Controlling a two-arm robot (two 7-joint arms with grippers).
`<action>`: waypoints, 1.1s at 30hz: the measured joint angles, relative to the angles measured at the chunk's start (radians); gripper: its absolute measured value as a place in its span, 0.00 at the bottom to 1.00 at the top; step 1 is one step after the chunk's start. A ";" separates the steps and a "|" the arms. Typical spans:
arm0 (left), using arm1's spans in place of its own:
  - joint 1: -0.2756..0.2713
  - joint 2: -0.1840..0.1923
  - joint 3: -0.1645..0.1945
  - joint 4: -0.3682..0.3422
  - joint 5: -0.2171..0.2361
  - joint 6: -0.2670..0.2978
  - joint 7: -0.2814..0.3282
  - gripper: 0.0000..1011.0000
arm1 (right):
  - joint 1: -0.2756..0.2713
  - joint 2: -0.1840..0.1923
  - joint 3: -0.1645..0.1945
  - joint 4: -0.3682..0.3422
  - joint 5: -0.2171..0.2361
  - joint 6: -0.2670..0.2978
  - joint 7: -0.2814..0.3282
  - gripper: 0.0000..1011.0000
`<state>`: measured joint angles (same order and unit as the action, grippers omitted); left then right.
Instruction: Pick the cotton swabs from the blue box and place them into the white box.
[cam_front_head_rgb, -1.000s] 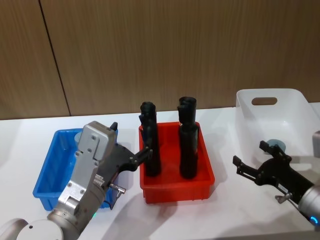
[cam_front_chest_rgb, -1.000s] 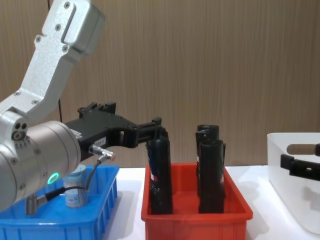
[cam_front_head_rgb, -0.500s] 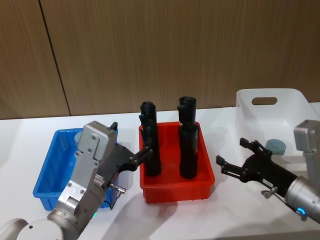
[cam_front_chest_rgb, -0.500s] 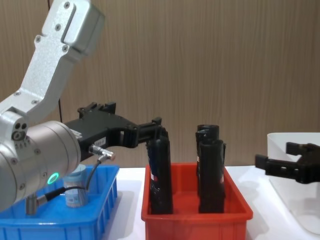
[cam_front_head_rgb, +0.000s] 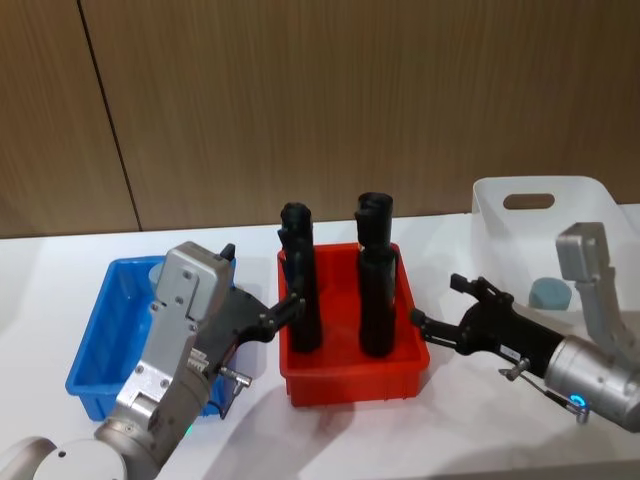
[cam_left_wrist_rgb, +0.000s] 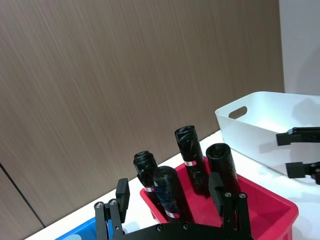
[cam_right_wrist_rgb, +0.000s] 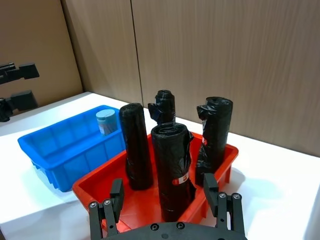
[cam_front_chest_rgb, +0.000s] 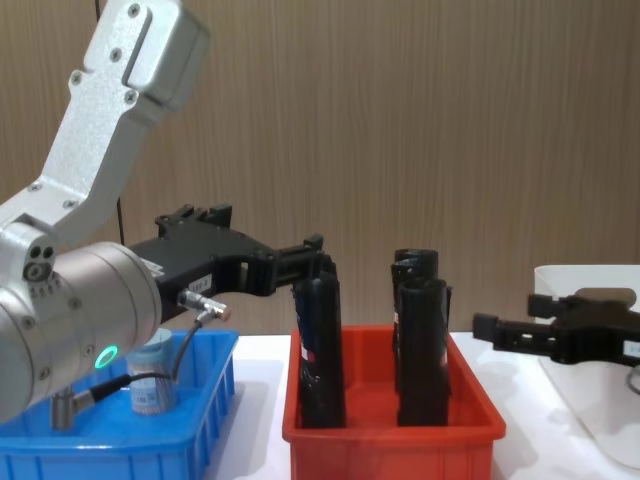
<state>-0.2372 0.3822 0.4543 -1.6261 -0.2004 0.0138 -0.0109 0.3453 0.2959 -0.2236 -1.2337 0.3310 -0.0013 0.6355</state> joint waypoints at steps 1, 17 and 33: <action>0.000 0.000 0.000 0.000 0.000 0.000 0.000 0.99 | 0.000 0.000 0.000 0.000 0.000 0.000 0.000 0.99; 0.000 0.000 0.000 0.000 0.000 0.000 0.000 0.99 | 0.125 -0.050 -0.025 0.172 0.003 0.014 0.073 0.99; 0.000 0.000 0.000 0.000 0.000 0.000 0.000 0.99 | 0.212 -0.088 -0.052 0.287 -0.017 -0.003 0.091 0.99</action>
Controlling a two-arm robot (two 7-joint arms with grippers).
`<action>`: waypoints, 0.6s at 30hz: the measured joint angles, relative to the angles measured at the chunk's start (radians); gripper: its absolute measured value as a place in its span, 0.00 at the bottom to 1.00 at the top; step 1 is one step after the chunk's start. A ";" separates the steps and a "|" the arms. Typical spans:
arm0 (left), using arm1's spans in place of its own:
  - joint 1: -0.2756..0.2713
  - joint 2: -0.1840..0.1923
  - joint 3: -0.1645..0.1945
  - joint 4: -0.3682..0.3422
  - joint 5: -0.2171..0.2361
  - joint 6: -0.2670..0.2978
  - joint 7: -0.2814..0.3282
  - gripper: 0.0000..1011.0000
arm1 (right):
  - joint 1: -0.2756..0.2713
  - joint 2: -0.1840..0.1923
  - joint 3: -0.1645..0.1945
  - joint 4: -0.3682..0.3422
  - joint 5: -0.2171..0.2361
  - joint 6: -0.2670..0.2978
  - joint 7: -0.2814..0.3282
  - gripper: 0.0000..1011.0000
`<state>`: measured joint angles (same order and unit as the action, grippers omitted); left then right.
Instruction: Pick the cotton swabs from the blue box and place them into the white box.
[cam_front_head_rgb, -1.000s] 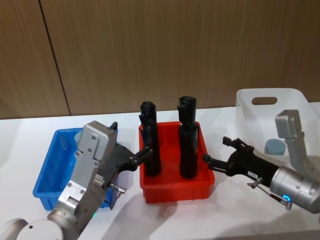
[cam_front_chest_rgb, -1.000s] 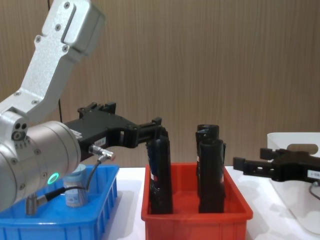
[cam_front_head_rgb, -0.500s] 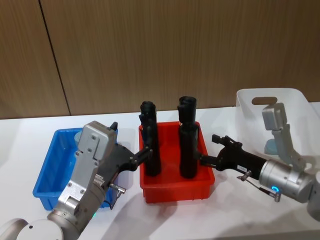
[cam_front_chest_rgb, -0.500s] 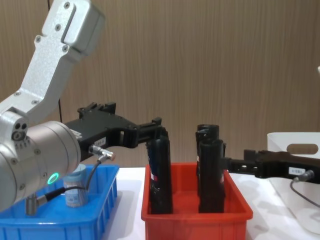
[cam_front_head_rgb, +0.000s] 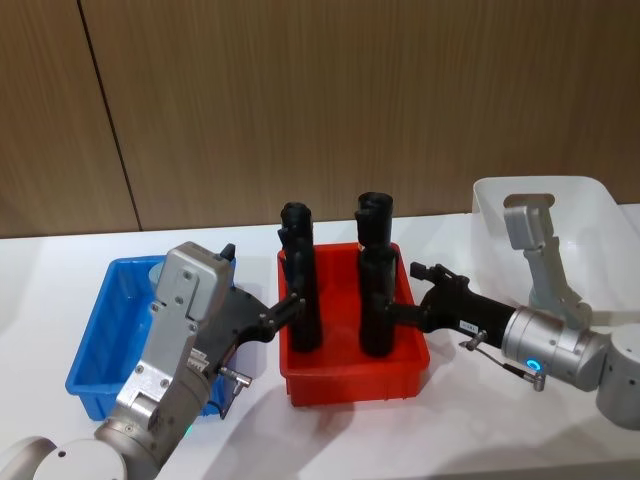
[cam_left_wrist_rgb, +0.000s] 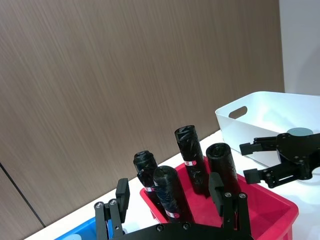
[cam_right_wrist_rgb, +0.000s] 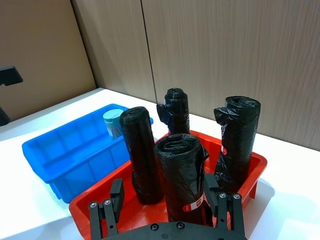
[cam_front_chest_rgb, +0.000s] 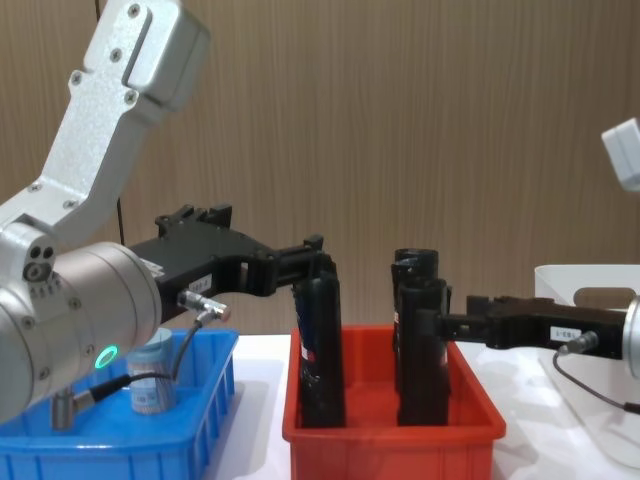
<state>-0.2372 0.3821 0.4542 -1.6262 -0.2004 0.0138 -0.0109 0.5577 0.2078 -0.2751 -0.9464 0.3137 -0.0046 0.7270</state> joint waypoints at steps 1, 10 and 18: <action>0.000 0.000 0.000 0.000 0.000 0.000 0.000 0.99 | 0.005 -0.002 -0.001 0.007 -0.001 -0.001 0.000 0.99; 0.000 0.000 0.000 0.000 0.000 0.000 0.000 0.99 | 0.040 -0.017 -0.011 0.064 -0.012 -0.020 -0.001 0.99; 0.000 0.000 0.000 0.000 0.000 0.000 0.000 0.99 | 0.075 -0.031 -0.019 0.128 -0.022 -0.043 -0.001 0.99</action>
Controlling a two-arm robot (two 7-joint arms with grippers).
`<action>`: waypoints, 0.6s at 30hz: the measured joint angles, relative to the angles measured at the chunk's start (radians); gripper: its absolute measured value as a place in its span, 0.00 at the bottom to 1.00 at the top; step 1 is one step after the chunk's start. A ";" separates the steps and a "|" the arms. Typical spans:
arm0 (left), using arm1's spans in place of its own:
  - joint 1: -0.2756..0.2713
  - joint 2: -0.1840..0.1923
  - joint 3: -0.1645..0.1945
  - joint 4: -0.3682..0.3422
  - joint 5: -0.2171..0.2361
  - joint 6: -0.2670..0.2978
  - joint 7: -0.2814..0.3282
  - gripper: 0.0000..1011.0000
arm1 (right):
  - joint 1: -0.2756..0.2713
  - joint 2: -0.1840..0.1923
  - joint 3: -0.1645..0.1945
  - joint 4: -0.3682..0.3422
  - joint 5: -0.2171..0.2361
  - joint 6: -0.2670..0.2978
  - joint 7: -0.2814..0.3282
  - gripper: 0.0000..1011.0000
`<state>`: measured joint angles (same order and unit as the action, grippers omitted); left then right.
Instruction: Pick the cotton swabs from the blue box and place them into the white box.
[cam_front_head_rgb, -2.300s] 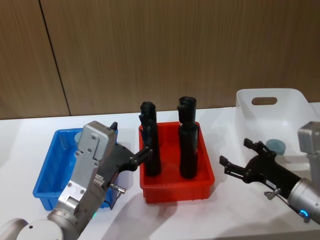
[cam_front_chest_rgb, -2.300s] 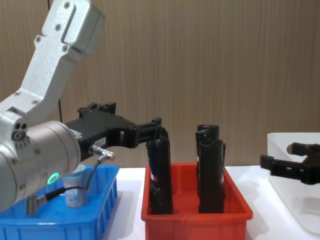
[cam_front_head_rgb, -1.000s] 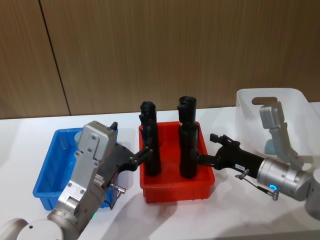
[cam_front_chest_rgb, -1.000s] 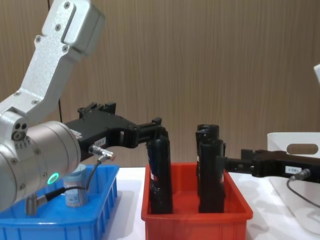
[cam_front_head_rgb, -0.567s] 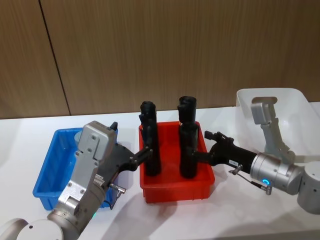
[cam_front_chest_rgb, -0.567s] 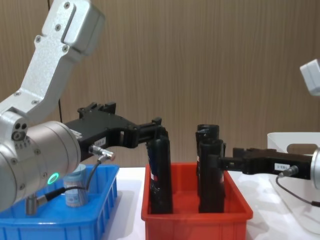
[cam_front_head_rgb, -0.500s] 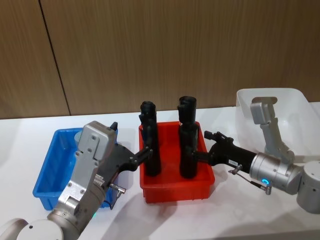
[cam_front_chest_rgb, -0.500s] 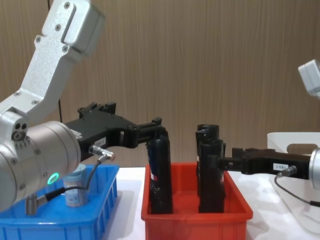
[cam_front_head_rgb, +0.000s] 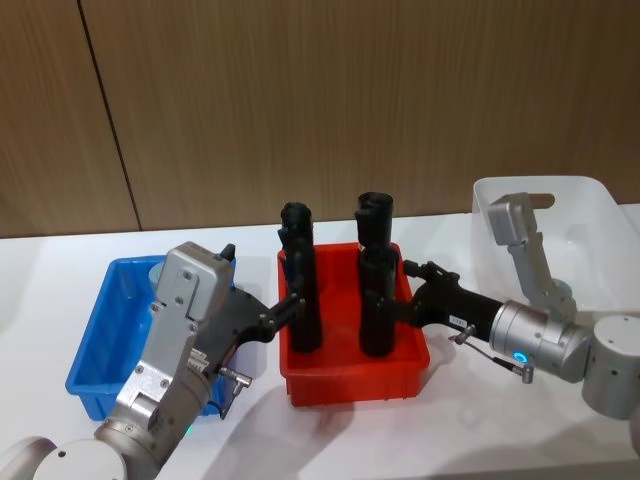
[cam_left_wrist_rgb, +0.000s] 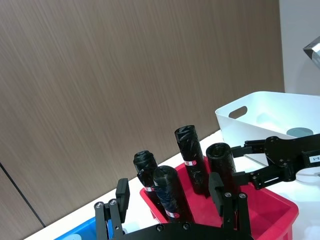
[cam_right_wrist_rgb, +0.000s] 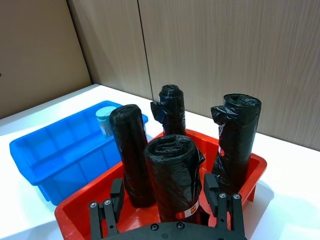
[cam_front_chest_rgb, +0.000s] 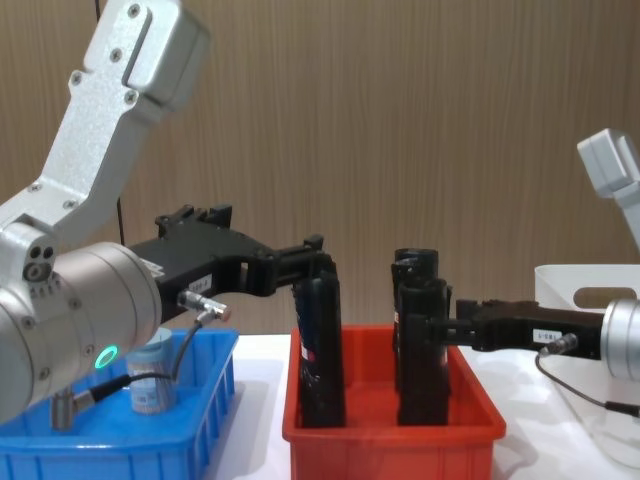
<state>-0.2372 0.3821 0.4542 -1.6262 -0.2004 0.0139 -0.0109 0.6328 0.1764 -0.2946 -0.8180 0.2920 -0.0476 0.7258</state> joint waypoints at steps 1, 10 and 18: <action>0.000 0.000 0.000 0.000 0.000 0.000 0.000 0.99 | 0.000 0.000 0.000 0.000 0.000 0.000 0.000 0.99; 0.000 0.000 0.000 0.000 0.000 0.000 0.000 0.99 | 0.037 -0.013 -0.006 0.066 -0.012 -0.027 0.001 0.99; 0.000 0.000 0.000 0.000 0.000 0.000 0.000 0.99 | 0.067 -0.022 -0.007 0.120 -0.017 -0.049 0.005 0.99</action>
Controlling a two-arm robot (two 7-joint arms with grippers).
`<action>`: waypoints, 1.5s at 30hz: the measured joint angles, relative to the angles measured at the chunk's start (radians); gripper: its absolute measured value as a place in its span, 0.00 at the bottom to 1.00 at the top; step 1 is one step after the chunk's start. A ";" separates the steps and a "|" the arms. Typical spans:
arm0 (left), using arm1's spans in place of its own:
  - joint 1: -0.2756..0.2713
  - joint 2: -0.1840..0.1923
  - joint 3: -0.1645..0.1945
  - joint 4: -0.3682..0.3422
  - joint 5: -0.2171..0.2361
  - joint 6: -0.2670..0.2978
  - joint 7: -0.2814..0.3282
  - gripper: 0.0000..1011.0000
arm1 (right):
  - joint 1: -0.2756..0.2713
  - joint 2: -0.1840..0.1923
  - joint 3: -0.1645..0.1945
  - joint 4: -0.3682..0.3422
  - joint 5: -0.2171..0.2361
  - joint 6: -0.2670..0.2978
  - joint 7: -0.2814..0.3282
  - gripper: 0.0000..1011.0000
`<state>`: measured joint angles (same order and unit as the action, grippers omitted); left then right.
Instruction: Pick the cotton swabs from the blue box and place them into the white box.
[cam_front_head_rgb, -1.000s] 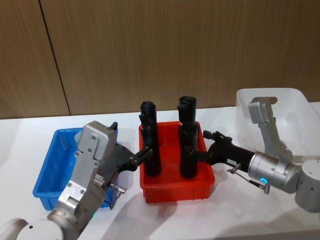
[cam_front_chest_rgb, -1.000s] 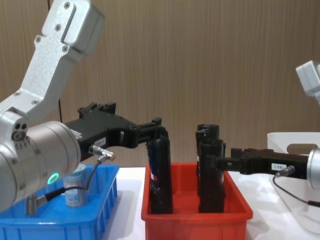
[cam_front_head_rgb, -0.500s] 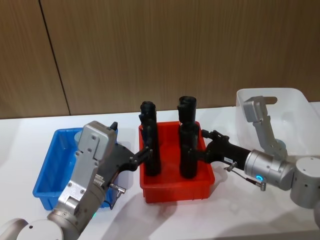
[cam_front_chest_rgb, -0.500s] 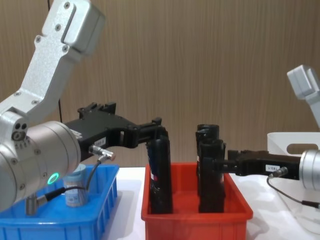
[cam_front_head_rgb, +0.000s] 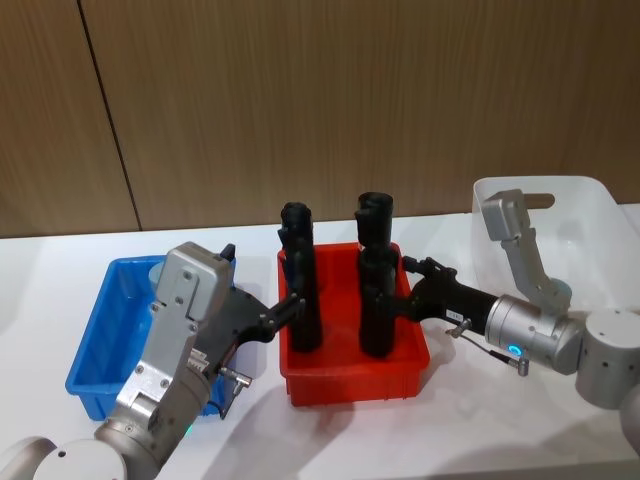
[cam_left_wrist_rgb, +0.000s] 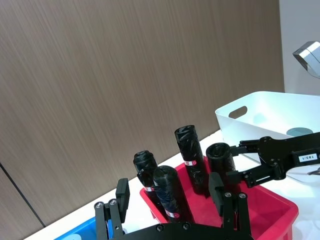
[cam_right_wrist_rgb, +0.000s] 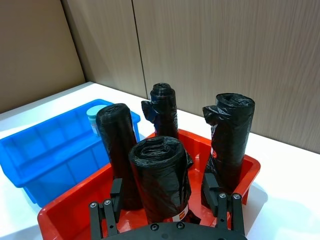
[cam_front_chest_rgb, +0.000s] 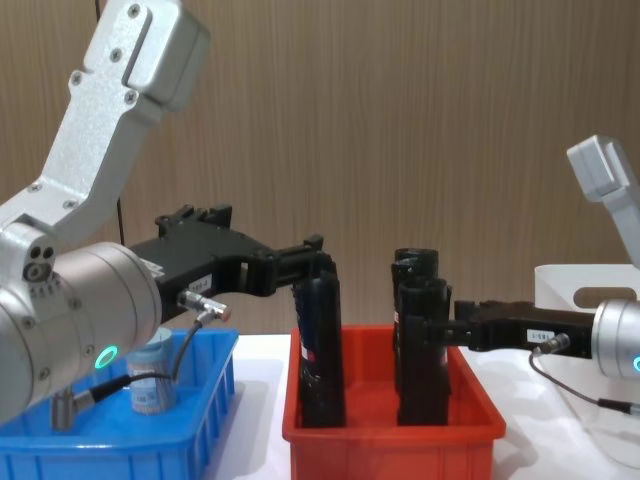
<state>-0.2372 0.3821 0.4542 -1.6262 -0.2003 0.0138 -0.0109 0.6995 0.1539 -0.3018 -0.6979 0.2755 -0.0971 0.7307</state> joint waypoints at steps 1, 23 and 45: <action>0.000 0.000 0.000 0.000 0.000 0.000 0.000 0.99 | 0.005 -0.001 0.000 0.010 -0.001 -0.004 0.000 0.99; 0.000 0.000 0.000 0.000 0.000 0.000 0.000 0.99 | 0.092 -0.034 -0.013 0.169 -0.008 -0.066 0.012 0.99; 0.000 0.000 0.000 0.000 0.000 0.000 0.000 0.99 | 0.164 -0.064 -0.023 0.312 -0.010 -0.134 0.034 0.55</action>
<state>-0.2372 0.3821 0.4542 -1.6262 -0.2004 0.0138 -0.0109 0.8635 0.0903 -0.3249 -0.3863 0.2651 -0.2316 0.7649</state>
